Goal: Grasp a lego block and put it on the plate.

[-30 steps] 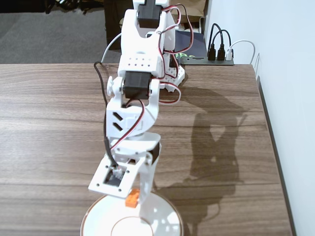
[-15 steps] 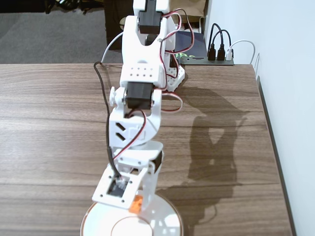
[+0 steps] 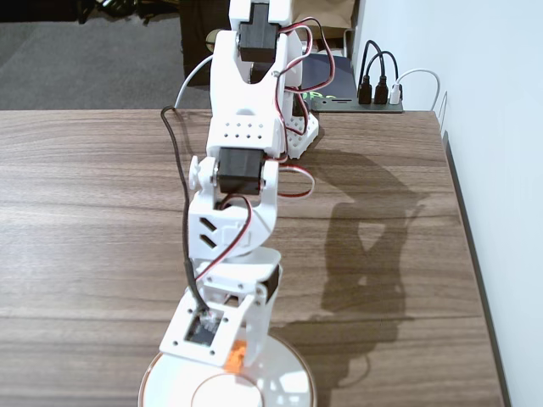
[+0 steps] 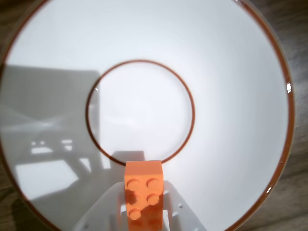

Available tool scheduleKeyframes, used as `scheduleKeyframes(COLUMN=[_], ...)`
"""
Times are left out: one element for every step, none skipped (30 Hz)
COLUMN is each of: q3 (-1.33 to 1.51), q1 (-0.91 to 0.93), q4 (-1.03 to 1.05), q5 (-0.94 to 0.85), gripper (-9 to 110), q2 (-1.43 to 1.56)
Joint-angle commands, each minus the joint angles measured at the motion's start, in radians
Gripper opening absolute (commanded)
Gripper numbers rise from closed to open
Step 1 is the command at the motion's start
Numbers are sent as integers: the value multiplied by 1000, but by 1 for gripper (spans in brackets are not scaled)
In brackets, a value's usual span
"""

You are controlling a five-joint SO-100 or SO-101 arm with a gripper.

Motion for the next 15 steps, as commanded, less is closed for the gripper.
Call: scheduleKeyframes(q3=[-48, -48, -48, -48, -48, -48, -48, -46, -44, -40, -38, -29, -17, -5, 3], q1=[-3, -3, -2, -2, 0, 0, 2, 2, 5, 6, 8, 9, 11, 11, 11], q4=[-9, -9, -11, -11, -11, -11, -9, -8, -8, -6, -2, 5, 8, 12, 25], q5=[6, 6, 6, 6, 6, 6, 6, 6, 8, 12, 21, 29, 40, 54, 69], gripper=[12, 12, 13, 15, 15, 15, 15, 15, 15, 15, 15, 15, 15, 15, 15], q2=[6, 6, 6, 6, 6, 6, 6, 8, 11, 18, 28, 43, 64, 89, 110])
